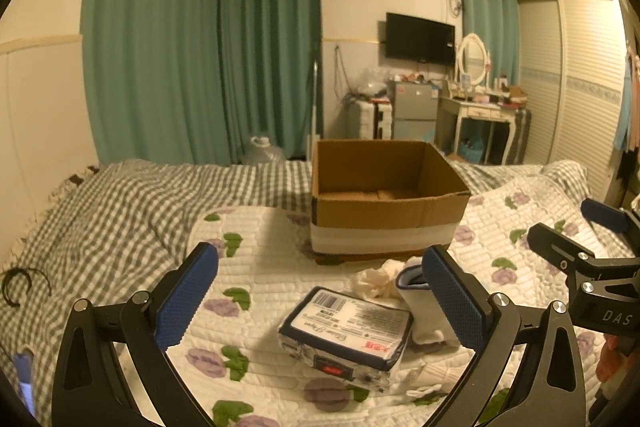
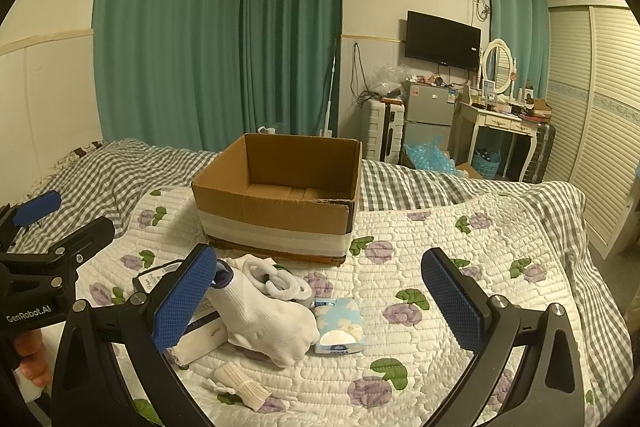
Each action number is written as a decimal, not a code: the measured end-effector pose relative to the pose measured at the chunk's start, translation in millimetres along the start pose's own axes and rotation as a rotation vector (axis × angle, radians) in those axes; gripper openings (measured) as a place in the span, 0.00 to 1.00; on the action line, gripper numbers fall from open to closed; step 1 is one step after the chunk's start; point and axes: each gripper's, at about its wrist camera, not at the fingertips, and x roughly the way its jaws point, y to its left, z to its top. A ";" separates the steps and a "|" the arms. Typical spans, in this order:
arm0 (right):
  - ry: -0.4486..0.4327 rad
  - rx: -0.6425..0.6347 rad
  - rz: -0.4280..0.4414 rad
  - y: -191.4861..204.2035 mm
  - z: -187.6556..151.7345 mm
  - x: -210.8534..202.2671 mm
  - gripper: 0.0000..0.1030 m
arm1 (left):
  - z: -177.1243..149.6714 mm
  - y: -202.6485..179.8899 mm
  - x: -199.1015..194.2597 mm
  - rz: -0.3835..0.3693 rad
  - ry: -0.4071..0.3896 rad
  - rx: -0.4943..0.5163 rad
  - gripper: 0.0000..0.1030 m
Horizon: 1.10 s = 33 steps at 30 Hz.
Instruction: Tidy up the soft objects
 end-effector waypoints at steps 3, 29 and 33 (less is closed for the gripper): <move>-0.001 0.000 0.000 0.2 0.0 -0.2 1.00 | 1.2 -0.6 -1.4 -0.002 -0.003 -0.001 1.00; 0.254 -0.081 0.095 24.2 -40.3 55.7 0.96 | -49.5 11.4 42.6 0.013 0.228 0.004 1.00; 0.325 -0.127 0.129 38.1 -52.4 84.1 0.96 | -50.4 19.2 44.4 0.013 0.239 -0.017 1.00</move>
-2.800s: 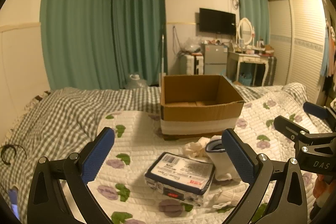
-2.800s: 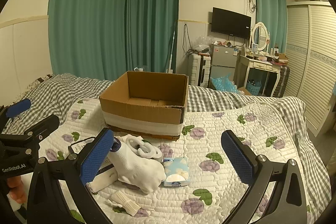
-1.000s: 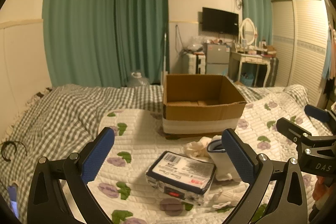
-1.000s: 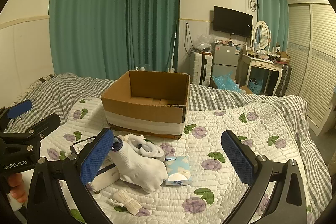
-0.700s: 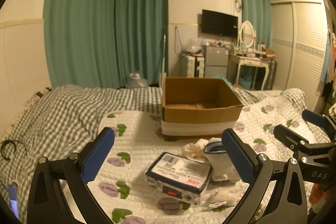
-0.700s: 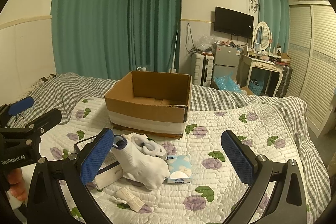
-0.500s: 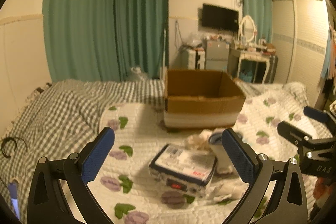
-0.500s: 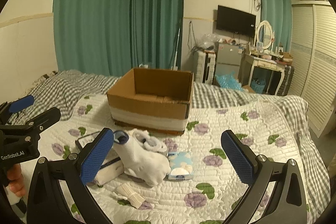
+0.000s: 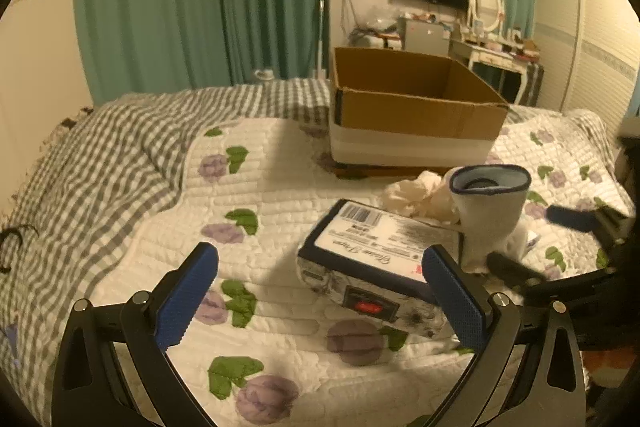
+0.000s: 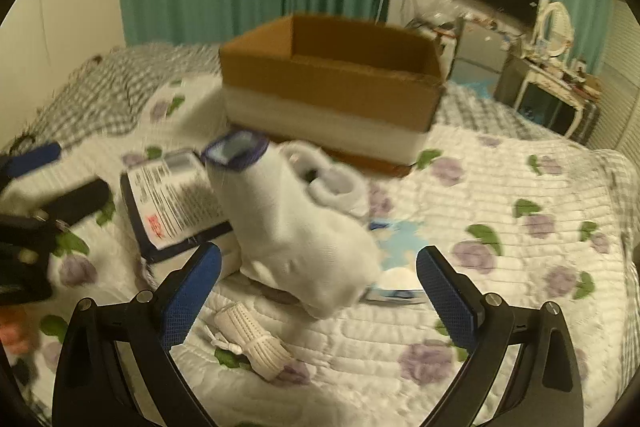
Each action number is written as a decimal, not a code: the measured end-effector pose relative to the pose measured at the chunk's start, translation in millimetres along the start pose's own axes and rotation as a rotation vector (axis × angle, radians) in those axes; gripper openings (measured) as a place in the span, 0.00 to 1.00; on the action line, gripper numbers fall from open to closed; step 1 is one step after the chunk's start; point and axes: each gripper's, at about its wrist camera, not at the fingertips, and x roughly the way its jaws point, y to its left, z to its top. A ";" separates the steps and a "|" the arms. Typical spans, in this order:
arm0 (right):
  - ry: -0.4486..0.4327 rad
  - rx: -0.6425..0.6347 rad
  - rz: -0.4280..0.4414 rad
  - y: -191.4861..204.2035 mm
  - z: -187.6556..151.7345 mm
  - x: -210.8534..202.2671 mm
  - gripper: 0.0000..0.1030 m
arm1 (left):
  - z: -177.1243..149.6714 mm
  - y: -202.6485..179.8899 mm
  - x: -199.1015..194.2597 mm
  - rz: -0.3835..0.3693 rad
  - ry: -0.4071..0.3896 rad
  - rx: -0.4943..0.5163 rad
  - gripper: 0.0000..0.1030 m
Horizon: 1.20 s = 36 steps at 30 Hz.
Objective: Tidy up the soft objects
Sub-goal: 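Grasp the blue-rimmed white sock with the right tool while the left tool grasps the labeled package, then carry the sock with the right tool into the box while the left tool drops the package in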
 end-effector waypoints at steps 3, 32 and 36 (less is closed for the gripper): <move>0.041 -0.005 0.018 3.0 0.8 23.7 0.94 | -0.6 0.8 1.9 -0.004 0.009 -0.001 1.00; -0.065 0.176 0.044 -45.7 -1.9 -12.3 0.56 | -19.6 -31.5 71.4 -0.130 0.189 -0.036 0.53; -0.071 0.189 0.046 -46.1 -2.7 -17.6 0.56 | -18.2 -19.0 58.4 -0.152 0.156 -0.064 0.41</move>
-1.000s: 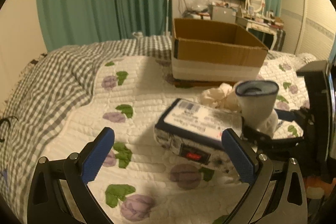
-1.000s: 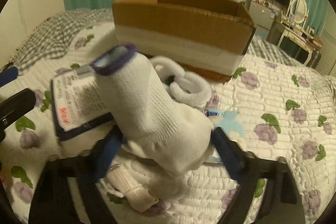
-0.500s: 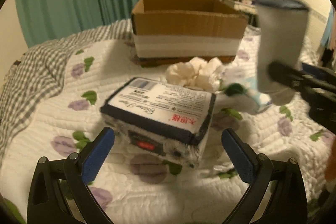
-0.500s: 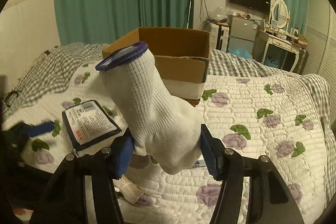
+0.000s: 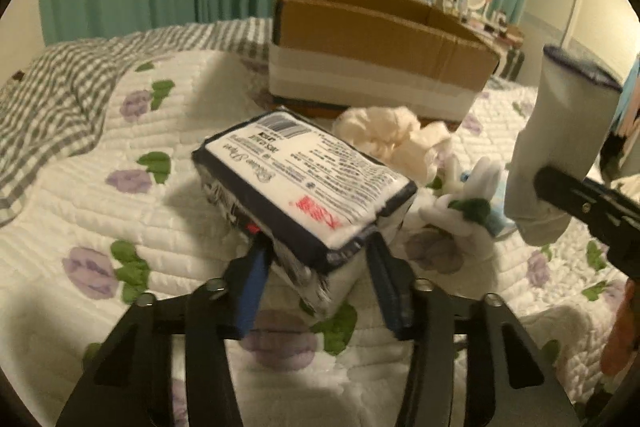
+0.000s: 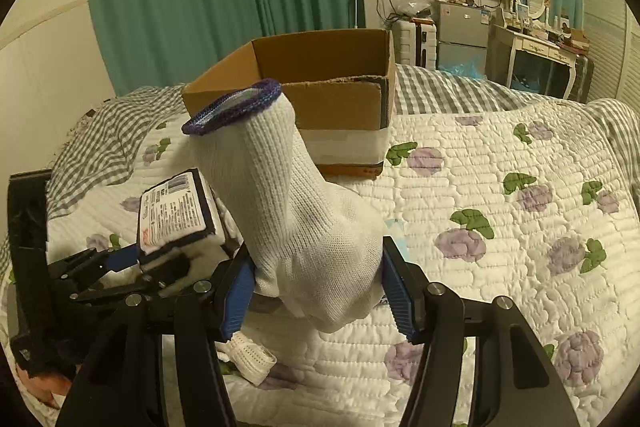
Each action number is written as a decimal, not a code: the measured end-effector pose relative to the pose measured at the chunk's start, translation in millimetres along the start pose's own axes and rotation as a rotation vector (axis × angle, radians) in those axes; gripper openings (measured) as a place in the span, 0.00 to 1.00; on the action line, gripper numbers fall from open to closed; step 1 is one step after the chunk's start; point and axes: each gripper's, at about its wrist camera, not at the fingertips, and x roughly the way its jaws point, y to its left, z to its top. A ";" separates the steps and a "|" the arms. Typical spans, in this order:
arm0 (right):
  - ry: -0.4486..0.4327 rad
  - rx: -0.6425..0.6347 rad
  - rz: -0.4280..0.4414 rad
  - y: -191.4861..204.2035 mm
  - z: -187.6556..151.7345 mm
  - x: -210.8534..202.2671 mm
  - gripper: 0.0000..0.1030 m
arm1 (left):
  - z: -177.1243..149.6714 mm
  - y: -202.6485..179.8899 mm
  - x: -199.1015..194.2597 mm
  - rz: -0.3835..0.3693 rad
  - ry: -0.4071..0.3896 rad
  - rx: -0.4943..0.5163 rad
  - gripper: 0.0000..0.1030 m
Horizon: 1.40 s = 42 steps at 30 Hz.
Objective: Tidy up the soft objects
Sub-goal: 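Carry the sock with the right tool into the box while the left tool drops the package in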
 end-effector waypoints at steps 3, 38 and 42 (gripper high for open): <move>-0.017 -0.009 -0.005 4.5 0.2 -10.3 0.56 | 1.5 1.9 -16.2 -0.001 -0.038 -0.003 0.36; -0.247 -0.123 -0.021 -2.4 176.1 -39.8 0.56 | 208.8 -65.7 -84.0 -0.037 -0.340 0.278 0.18; -0.213 -0.110 -0.018 -12.3 203.2 -4.3 0.56 | 234.0 -64.8 -45.7 -0.043 -0.321 0.280 0.18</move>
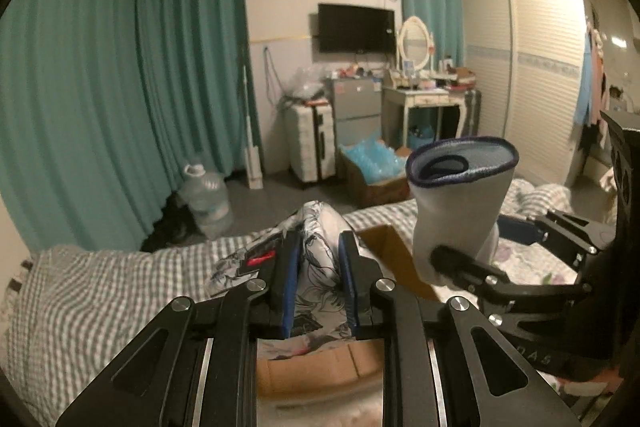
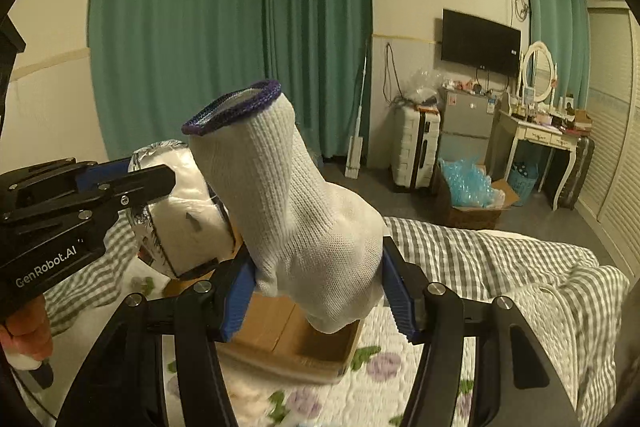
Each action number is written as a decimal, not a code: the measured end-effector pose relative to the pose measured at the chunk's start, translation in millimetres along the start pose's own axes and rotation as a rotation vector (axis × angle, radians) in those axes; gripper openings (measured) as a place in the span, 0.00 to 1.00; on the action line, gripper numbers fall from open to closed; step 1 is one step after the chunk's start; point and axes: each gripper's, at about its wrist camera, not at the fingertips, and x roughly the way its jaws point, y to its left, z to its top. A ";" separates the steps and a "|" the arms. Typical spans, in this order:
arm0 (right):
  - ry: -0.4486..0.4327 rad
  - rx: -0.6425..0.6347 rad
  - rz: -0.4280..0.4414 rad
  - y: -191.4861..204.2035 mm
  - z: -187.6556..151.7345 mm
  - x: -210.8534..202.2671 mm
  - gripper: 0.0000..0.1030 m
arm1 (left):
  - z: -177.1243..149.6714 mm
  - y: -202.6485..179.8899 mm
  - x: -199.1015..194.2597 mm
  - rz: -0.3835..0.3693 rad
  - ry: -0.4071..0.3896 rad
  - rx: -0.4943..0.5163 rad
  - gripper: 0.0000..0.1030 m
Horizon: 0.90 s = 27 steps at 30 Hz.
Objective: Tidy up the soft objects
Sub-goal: 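Carry the sock with the right tool into the box while the left tool drops the package in, then move both tools back over the remaining items on the quilt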
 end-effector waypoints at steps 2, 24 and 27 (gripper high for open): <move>0.041 0.004 0.011 -4.7 -2.1 27.8 0.56 | -5.5 6.0 26.3 -0.001 0.025 0.003 0.19; 0.074 0.077 -0.027 -39.4 -14.6 77.7 0.90 | -44.3 21.7 63.4 0.062 0.026 -0.007 0.81; 0.037 0.078 -0.046 -38.3 -1.8 45.2 0.92 | -35.8 20.4 30.9 0.088 -0.016 -0.005 0.82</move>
